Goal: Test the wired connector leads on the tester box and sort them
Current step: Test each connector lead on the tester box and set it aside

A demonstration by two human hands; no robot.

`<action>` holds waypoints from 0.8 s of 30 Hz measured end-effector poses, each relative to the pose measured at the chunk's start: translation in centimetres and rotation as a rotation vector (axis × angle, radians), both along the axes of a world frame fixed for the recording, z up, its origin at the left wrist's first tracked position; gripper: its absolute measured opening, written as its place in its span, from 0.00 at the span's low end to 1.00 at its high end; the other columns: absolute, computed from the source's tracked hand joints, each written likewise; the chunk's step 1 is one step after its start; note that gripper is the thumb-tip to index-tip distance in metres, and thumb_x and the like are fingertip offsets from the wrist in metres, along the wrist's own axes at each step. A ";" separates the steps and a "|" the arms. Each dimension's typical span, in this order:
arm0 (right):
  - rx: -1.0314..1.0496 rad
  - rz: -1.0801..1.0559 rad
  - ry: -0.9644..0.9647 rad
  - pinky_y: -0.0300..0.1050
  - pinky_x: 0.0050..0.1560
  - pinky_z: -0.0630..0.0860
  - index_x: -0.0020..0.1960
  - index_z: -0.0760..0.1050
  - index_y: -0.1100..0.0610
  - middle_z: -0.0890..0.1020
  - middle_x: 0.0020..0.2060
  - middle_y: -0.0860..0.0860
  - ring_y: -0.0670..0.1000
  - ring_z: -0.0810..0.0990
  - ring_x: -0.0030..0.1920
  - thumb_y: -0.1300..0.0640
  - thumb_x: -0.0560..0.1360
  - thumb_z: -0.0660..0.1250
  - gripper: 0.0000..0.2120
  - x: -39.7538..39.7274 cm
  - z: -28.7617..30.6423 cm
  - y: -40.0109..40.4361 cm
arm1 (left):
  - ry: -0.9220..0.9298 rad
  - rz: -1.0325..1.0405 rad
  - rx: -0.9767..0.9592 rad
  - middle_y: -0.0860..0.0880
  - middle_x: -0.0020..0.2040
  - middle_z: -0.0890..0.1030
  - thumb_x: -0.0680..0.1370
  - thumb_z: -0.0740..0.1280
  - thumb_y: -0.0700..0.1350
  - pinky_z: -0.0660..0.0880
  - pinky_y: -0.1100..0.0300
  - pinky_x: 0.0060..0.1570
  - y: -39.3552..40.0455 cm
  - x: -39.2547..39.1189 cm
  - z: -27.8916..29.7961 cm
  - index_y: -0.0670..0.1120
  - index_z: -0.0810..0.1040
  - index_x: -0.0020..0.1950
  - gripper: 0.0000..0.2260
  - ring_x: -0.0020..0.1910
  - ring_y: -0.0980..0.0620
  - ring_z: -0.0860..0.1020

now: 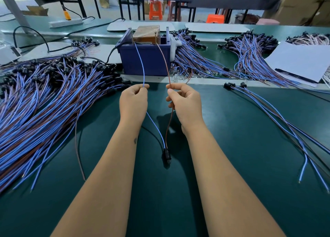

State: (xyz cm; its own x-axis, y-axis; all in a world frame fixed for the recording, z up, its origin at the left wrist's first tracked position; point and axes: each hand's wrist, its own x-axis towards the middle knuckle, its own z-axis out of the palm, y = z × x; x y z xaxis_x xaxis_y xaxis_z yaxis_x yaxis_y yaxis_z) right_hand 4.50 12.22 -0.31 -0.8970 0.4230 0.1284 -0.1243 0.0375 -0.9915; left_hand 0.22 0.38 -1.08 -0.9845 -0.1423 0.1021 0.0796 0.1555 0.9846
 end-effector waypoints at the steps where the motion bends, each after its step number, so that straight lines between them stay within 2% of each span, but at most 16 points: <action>1: 0.004 0.003 -0.001 0.35 0.35 0.74 0.44 0.80 0.49 0.78 0.31 0.49 0.45 0.75 0.31 0.61 0.77 0.66 0.09 0.0 0.0 0.0 | 0.001 0.001 0.004 0.58 0.23 0.66 0.78 0.60 0.41 0.62 0.67 0.23 0.0 0.0 0.0 0.50 0.82 0.50 0.12 0.22 0.59 0.62; 8: 0.017 0.015 0.008 0.36 0.37 0.76 0.43 0.79 0.48 0.78 0.30 0.47 0.45 0.76 0.33 0.62 0.77 0.66 0.10 0.1 0.0 0.0 | -0.002 0.038 0.007 0.58 0.24 0.68 0.77 0.58 0.40 0.61 0.68 0.21 0.0 -0.2 0.0 0.49 0.80 0.51 0.12 0.20 0.60 0.62; 16: 0.032 0.022 -0.007 0.34 0.35 0.75 0.43 0.80 0.48 0.78 0.29 0.46 0.43 0.76 0.31 0.61 0.77 0.66 0.10 0.1 0.0 0.0 | -0.024 0.046 0.041 0.54 0.33 0.72 0.78 0.56 0.40 0.63 0.70 0.20 0.0 -0.1 0.2 0.52 0.75 0.47 0.11 0.20 0.62 0.66; 20: 0.053 0.037 -0.021 0.41 0.40 0.77 0.43 0.80 0.49 0.79 0.30 0.46 0.44 0.77 0.34 0.62 0.76 0.66 0.10 0.1 0.0 -0.1 | -0.040 0.053 0.063 0.53 0.34 0.72 0.77 0.55 0.40 0.63 0.70 0.21 0.0 -0.2 0.2 0.53 0.73 0.46 0.10 0.22 0.61 0.66; 24: 0.052 0.033 -0.021 0.40 0.39 0.77 0.42 0.80 0.49 0.78 0.30 0.48 0.44 0.77 0.33 0.63 0.76 0.66 0.11 0.1 0.1 -0.2 | -0.042 0.048 0.067 0.55 0.33 0.71 0.77 0.56 0.42 0.66 0.67 0.24 0.0 -0.2 0.0 0.53 0.73 0.45 0.09 0.23 0.61 0.67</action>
